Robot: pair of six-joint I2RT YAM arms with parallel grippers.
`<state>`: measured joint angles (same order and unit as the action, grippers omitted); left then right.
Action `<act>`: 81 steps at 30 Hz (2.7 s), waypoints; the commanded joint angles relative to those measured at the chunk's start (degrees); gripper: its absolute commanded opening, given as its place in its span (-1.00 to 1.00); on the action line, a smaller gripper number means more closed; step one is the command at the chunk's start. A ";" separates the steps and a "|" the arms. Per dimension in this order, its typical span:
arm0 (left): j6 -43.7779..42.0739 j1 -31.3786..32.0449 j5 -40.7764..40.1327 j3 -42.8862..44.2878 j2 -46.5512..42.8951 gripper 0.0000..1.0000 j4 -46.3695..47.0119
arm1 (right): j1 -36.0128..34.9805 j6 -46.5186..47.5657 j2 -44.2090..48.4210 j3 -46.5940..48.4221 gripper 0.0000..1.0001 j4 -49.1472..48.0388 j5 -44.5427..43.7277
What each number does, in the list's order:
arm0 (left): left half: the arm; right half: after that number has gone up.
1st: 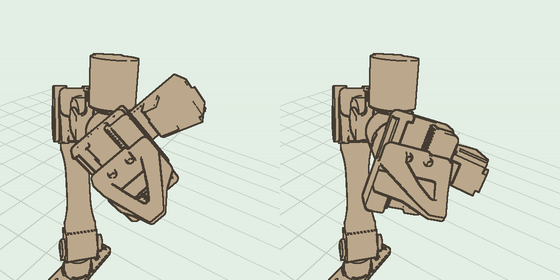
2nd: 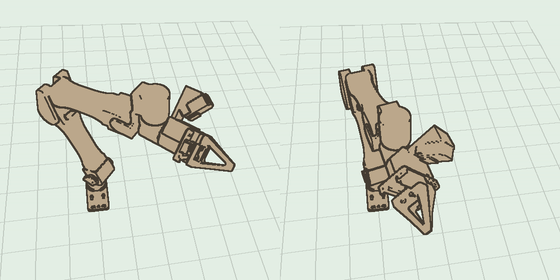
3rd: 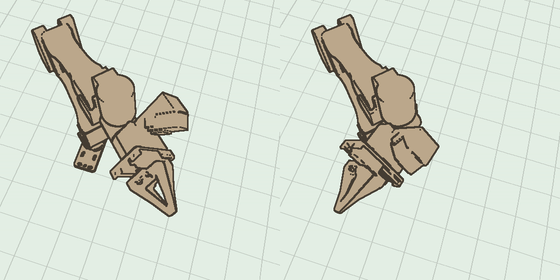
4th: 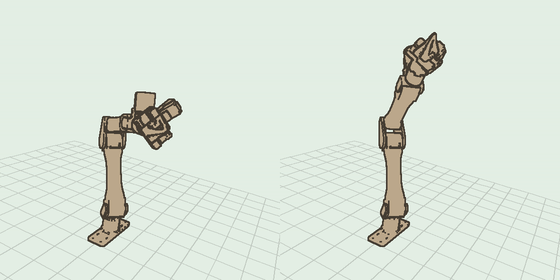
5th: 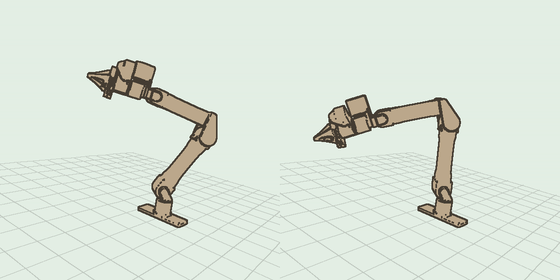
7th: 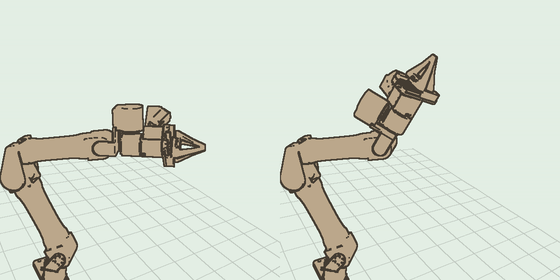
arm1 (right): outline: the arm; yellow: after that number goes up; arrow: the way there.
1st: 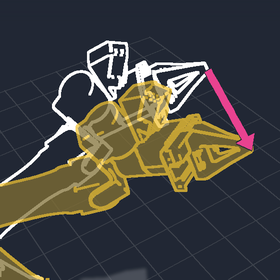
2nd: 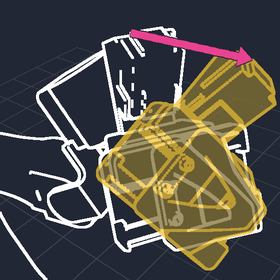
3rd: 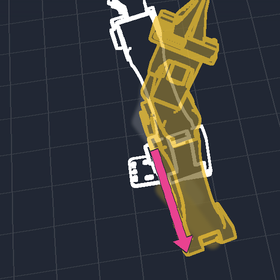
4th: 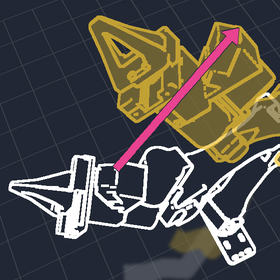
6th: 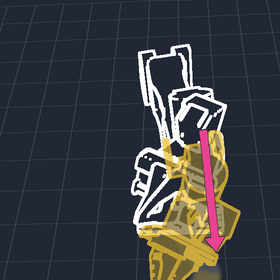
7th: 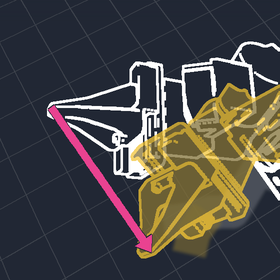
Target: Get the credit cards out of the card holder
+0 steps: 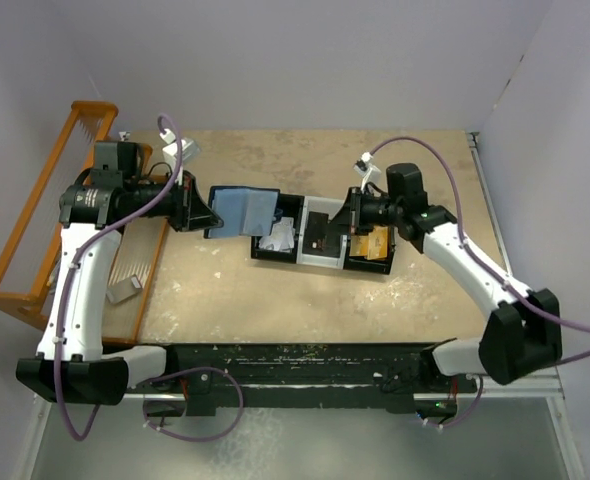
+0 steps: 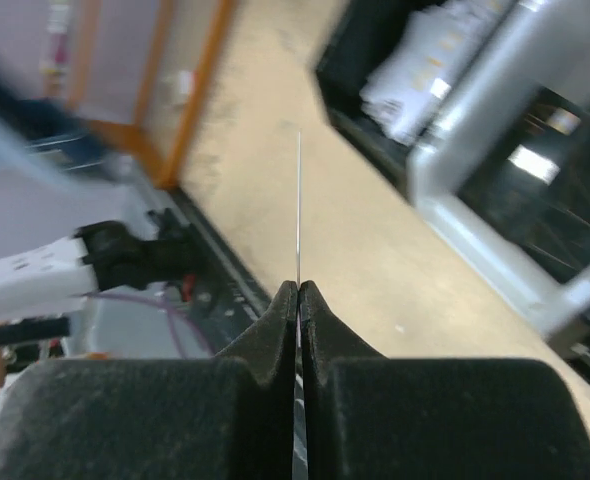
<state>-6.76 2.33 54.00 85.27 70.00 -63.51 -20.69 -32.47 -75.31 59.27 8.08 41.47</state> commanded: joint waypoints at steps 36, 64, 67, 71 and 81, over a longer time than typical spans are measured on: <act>-6.50 0.05 26.93 9.50 -2.91 -1.00 -7.59 | -3.62 6.83 -14.27 14.14 -0.03 7.08 -28.37; -7.91 0.07 27.91 11.19 -2.95 -1.00 -8.03 | -13.94 -4.45 14.49 4.25 0.13 -19.73 -0.24; -5.85 0.05 28.32 11.27 -2.97 -1.00 -6.36 | -14.86 -4.09 14.06 4.53 0.18 -19.94 -0.03; -3.00 0.04 28.95 10.99 -2.88 -1.00 -3.97 | -15.37 -2.78 14.67 3.72 0.23 -20.91 2.32; 7.08 0.02 32.84 9.12 -3.66 -1.00 4.53 | -15.42 -2.63 14.71 4.43 0.08 -22.66 5.94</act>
<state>-5.34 2.33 81.84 94.28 67.59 -65.67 -35.75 -35.64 -61.45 62.76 -10.22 44.62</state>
